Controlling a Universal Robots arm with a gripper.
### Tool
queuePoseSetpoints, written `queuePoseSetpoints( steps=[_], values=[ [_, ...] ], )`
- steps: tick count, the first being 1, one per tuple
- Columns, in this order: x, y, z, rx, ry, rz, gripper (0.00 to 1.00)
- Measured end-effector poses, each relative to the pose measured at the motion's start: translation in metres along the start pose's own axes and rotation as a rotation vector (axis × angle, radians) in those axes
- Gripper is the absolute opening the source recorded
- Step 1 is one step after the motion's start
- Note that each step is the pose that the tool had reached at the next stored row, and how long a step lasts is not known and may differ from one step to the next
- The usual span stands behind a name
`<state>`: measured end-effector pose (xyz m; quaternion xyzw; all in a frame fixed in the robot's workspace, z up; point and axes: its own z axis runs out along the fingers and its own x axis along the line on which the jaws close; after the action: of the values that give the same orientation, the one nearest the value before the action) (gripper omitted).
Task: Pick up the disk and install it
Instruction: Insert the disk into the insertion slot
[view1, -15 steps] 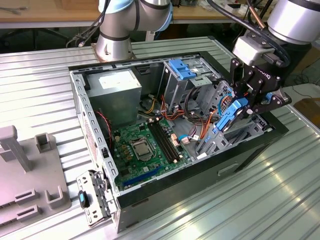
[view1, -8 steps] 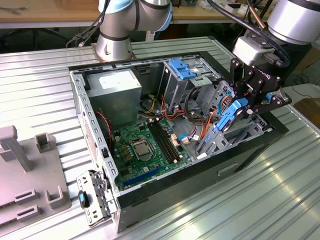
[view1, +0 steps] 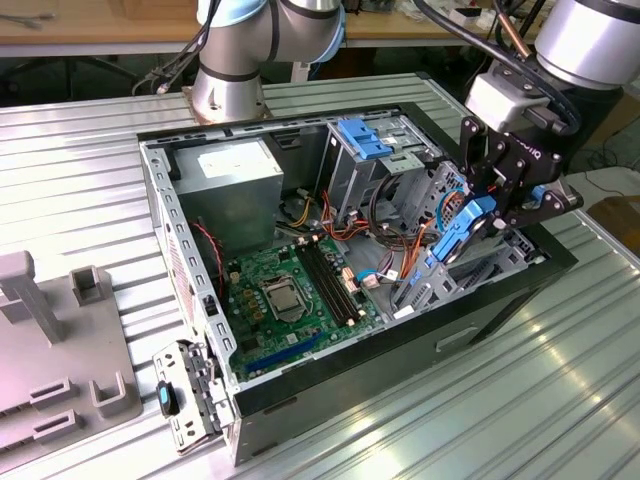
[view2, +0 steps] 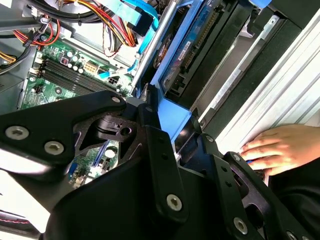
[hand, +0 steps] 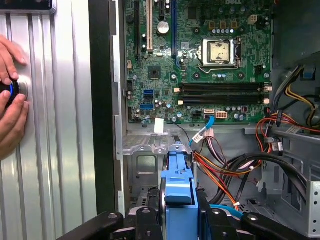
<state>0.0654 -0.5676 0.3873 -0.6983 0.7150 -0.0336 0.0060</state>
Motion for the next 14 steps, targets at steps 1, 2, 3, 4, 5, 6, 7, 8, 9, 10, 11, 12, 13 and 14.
queuePoseSetpoints(
  steps=[1,2,3,4,5,6,7,8,9,10,11,12,13,14],
  values=[
    [0.0,0.0001,0.0011,-0.0001,-0.0001,0.0,0.37],
    [-0.0001,0.0001,0.0021,-0.0001,0.0,0.0,0.37],
    [-0.0001,0.0002,0.0028,-0.0001,-0.0001,0.0,0.37],
    [-0.0002,0.0002,0.0038,0.0,-0.0001,0.0,0.37],
    [-0.0002,0.0003,0.005,0.0,-0.0001,0.0,0.37],
    [-0.0002,0.0003,0.0062,0.0,0.0001,0.0,0.37],
    [-0.0003,0.0004,0.0069,-0.0001,0.0001,0.0,0.37],
    [-0.0003,0.0004,0.0077,0.0,-0.0001,0.0,0.37],
    [-0.0004,0.0005,0.0092,0.0,0.0001,0.0,0.37],
    [-0.0004,0.0006,0.0106,0.0,0.0,0.0,0.37],
    [-0.0004,0.0007,0.012,0.0,0.0,0.0,0.37],
    [-0.0005,0.0007,0.0128,0.0,0.0,0.0,0.37],
    [-0.0005,0.0008,0.0136,0.0,-0.0001,0.0,0.37],
    [-0.0005,0.0008,0.0147,0.0,-0.0001,0.0,0.37]
  ],
)
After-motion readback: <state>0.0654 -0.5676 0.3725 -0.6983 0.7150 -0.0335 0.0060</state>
